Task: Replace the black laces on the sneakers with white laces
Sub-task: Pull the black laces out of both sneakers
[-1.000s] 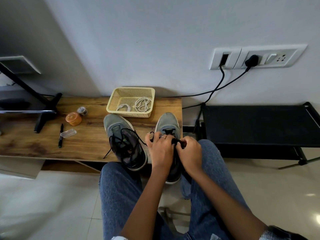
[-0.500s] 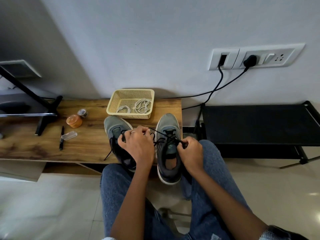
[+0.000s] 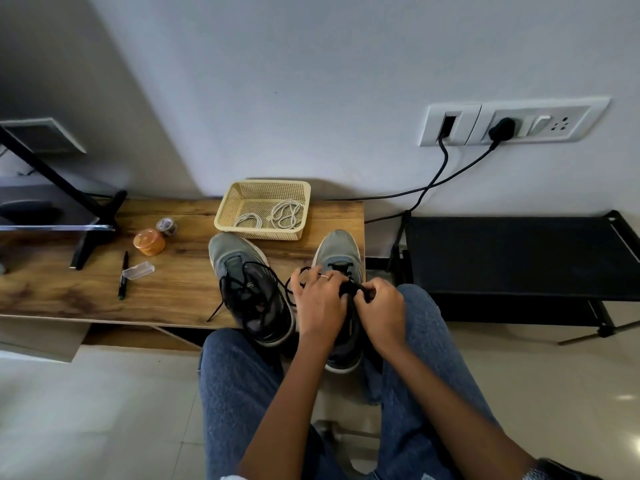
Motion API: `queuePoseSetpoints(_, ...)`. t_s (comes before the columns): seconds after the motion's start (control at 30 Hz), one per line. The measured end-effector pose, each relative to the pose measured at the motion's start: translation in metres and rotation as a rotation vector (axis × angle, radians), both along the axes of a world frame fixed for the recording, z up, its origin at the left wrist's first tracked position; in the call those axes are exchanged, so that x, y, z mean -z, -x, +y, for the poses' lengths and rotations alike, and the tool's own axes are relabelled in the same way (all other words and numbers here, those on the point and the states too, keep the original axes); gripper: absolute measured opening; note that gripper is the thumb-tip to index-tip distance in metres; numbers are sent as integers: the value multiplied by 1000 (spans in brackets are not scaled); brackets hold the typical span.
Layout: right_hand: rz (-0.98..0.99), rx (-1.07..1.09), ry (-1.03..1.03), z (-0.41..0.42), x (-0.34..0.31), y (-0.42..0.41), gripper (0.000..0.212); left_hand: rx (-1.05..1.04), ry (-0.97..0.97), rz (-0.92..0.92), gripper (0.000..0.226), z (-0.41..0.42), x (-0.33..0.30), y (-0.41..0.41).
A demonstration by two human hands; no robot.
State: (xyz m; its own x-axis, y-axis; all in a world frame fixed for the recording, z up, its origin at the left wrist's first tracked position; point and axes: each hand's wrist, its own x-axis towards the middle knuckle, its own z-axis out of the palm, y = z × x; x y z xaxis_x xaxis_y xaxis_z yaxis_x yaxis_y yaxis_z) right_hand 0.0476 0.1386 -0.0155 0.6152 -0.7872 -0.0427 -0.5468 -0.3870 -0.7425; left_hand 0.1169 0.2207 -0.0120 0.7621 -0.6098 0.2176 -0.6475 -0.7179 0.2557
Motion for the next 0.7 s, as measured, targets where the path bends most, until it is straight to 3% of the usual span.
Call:
queuePoseSetpoints(0.13,1,-13,12,1,-1,-1,5,-25,39,-84,10,-3,0,-2)
queuePoseSetpoints(0.4,15,5,3,0,-2,-1,8,-197,167,-65,4,1,2,-10)
queuePoseSetpoints(0.6,2,4,-8,1,0,-1,6,-633,553,220,8,19,-16,-28)
queuePoseSetpoints(0.7,0,3,1,2,1,-1,5,-680,641,300,11,20,-18,-25)
